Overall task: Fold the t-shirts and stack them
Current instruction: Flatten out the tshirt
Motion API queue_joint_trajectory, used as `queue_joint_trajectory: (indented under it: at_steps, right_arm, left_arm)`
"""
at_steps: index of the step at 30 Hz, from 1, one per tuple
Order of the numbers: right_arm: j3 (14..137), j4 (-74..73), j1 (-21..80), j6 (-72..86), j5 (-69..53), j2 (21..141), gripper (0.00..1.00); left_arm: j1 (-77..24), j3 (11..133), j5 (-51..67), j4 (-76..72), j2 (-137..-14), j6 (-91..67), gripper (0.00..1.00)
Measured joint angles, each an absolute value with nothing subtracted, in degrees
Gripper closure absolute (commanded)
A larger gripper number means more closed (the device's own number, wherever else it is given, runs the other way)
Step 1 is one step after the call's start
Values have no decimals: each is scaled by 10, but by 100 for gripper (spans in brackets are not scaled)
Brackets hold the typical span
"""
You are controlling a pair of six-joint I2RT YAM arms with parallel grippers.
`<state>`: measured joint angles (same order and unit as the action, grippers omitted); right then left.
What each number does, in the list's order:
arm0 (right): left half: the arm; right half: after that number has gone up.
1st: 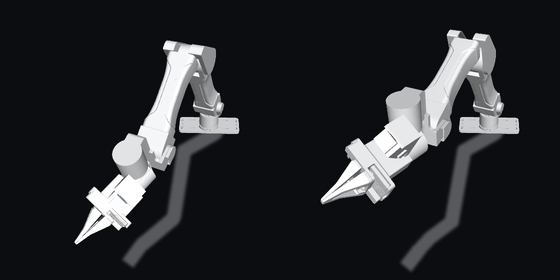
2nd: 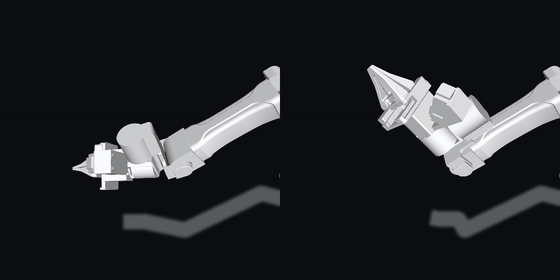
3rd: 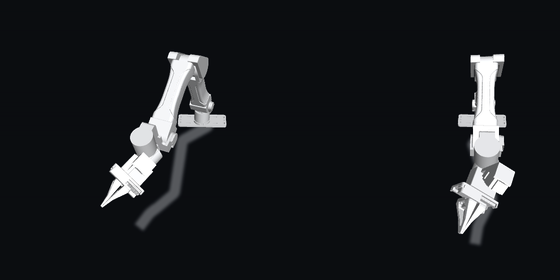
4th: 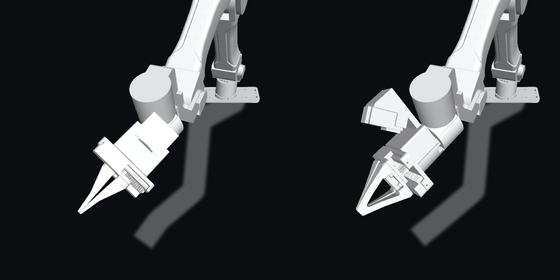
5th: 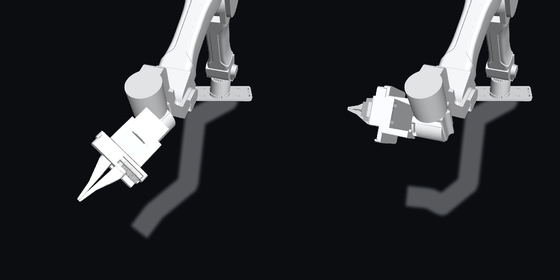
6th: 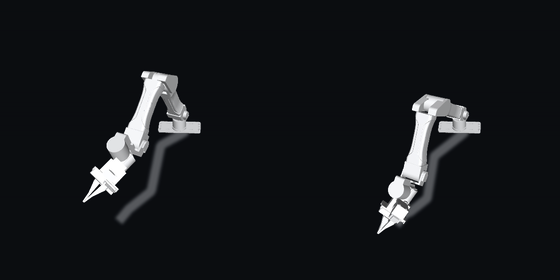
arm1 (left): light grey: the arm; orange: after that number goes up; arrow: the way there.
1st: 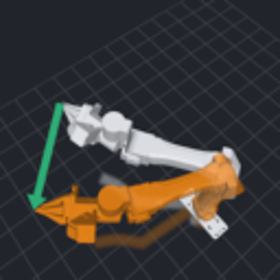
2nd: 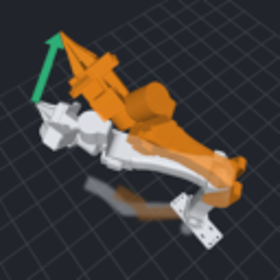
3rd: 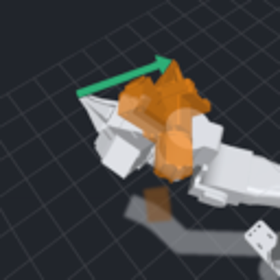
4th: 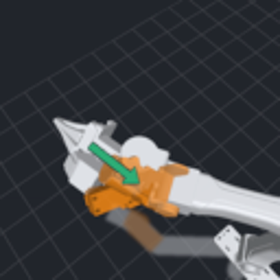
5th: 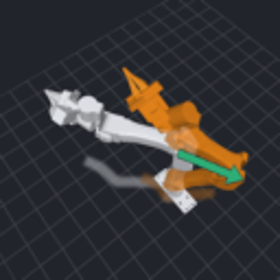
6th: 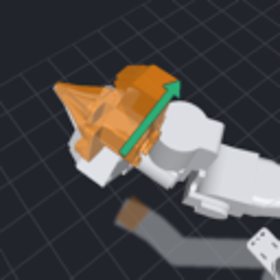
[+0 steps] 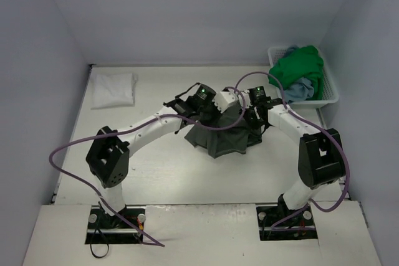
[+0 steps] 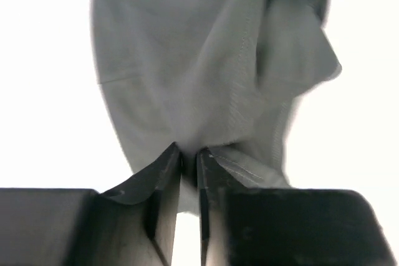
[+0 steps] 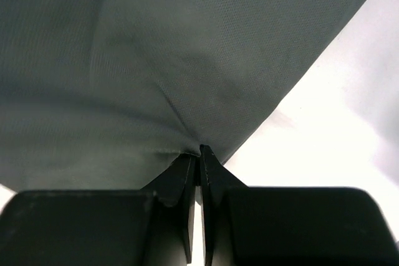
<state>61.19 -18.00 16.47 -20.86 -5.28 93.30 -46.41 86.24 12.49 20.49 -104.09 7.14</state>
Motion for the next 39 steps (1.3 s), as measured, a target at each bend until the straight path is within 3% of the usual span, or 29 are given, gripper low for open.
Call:
queue_joint_trajectory:
  at_steps: [11, 16, 19, 21, 24, 32, 39]
  right_arm:
    - [612, -175, 165, -208, -38, 931, 100]
    - [622, -176, 165, -202, -39, 919, 100]
    - [630, -174, 165, -199, -40, 914, 100]
    - [630, -174, 165, -197, -41, 913, 100]
    - [630, -174, 165, -196, -41, 913, 100]
    - [630, -173, 164, -189, -45, 913, 100]
    - [630, -173, 161, -180, -53, 914, 100]
  left_arm:
    - [-310, 859, 145, 221, -927, 72, 84]
    - [-285, 834, 159, 217, -885, 62, 83]
    - [-288, 813, 185, 216, -884, 48, 73]
    - [-291, 807, 200, 216, -894, 37, 60]
    - [-298, 807, 220, 210, -922, 25, 56]
    - [-358, 818, 231, 196, -1018, 7, 55]
    - [-421, 911, 229, 197, -1131, 6, 55]
